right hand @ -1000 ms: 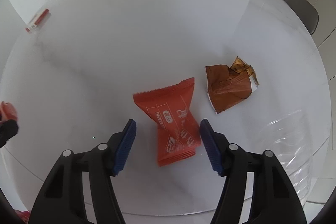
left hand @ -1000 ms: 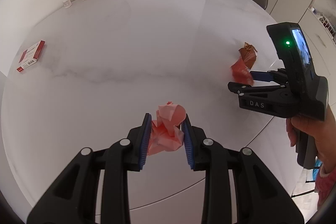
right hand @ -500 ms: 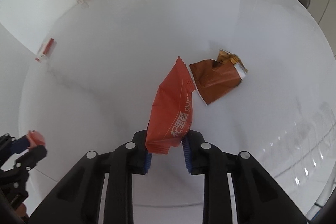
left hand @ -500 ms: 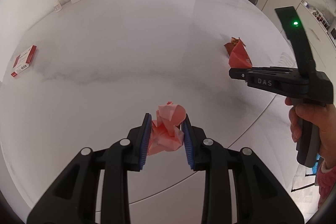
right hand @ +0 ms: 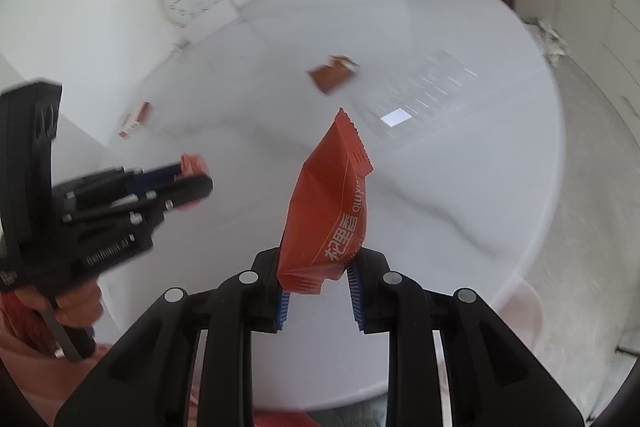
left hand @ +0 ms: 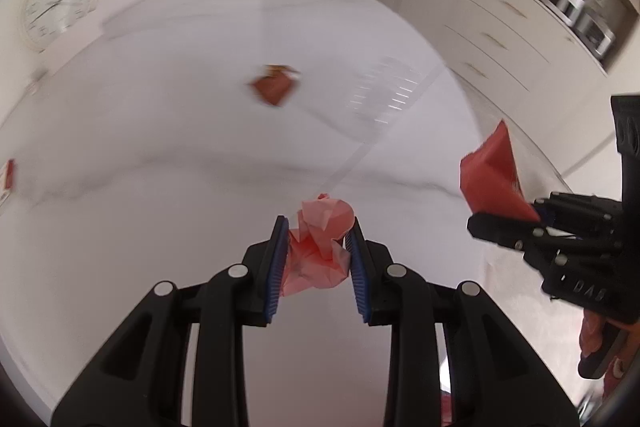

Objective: Collect trash
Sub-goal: 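Carry paper and candy wrapper over the wastebasket and open both tools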

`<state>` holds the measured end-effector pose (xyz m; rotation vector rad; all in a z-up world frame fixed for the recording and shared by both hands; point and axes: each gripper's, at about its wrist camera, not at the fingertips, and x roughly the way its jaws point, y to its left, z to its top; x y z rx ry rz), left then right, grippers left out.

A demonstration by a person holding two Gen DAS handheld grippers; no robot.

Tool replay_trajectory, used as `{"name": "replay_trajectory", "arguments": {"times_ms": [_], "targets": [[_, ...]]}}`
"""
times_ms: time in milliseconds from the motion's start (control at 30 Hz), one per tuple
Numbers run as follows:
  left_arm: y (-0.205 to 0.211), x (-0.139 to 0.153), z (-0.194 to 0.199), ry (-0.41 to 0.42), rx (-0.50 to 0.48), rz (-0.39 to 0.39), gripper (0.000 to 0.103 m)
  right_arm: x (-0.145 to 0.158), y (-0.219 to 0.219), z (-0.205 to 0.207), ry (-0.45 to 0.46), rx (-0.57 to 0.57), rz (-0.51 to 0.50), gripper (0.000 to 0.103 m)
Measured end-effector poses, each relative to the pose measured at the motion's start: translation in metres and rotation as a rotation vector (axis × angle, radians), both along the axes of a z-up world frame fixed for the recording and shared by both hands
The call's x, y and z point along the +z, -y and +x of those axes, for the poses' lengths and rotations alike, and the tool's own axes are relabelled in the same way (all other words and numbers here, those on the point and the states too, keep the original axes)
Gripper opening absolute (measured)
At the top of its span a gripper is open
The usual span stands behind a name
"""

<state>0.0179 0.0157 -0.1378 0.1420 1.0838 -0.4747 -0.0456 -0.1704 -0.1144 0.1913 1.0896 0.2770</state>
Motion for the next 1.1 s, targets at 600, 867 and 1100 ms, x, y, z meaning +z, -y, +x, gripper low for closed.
{"name": "replay_trajectory", "arguments": {"times_ms": [600,867,1100], "targets": [[0.150,-0.008,-0.099,-0.021,-0.351,0.092,0.029,-0.208,0.173,-0.112,-0.382,-0.384,0.031,0.036],[0.199,-0.027,-0.110,-0.046,-0.427,0.142,0.029,-0.207,0.197,-0.134,-0.359,-0.445,0.010,0.082],[0.254,-0.070,-0.116,-0.167,-0.496,0.160,0.030,-0.145,0.245,-0.183,-0.247,-0.602,0.005,0.092]]}}
